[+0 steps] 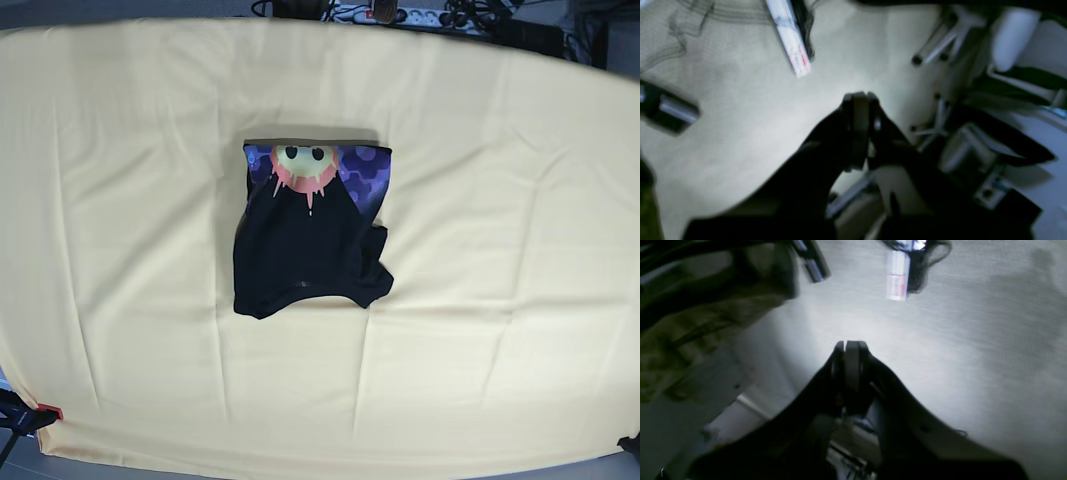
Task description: Fold the T-shirt properly
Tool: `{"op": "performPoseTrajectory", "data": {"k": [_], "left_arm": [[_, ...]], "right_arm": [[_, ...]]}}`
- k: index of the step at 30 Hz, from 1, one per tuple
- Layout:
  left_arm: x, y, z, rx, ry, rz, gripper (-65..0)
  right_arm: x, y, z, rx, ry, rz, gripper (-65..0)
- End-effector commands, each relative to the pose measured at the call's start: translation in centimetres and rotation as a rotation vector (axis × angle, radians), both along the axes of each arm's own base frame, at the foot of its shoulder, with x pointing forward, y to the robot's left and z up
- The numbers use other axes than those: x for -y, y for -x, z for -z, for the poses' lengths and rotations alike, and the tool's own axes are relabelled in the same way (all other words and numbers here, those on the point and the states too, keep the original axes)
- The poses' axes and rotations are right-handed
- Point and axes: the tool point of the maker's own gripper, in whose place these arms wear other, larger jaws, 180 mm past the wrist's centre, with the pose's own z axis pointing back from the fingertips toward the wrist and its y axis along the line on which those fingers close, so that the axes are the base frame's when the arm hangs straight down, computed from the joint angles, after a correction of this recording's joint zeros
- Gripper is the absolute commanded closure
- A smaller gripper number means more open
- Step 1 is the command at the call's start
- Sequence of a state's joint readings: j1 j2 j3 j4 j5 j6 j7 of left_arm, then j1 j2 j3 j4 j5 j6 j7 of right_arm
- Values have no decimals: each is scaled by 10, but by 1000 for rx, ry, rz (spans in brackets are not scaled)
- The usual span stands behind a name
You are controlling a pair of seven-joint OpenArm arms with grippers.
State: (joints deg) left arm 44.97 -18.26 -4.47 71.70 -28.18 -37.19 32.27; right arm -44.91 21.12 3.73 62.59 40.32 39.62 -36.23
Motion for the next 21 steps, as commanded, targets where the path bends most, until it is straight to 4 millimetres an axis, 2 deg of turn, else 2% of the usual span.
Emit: {"op": "performPoseTrajectory", "data": {"k": [1, 6, 10, 12, 14, 18, 21], "left_arm": [[-2, -2, 10, 8, -7, -4, 0], [4, -42, 73, 93, -78, -86, 0], [-9, -74, 112, 216, -298, -189, 0], [-9, -83, 121, 263, -379, -224, 0], [0, -76, 127, 247, -417, -222, 0], [19, -66, 129, 204, -418, -281, 0], [20, -67, 130, 192, -416, -307, 0]], "right_arm": [[4, -3, 6, 27, 12, -11, 0], [8, -45, 55, 205, 130, -113, 0], [5, -79, 90, 275, 329, -167, 0], [-2, -93, 100, 312, 406, -171, 0], [-13, -100, 106, 341, 446, -201, 0], [-44, -97, 110, 355, 415, -220, 0], [-64, -96, 110, 363, 381, -226, 0]]}}
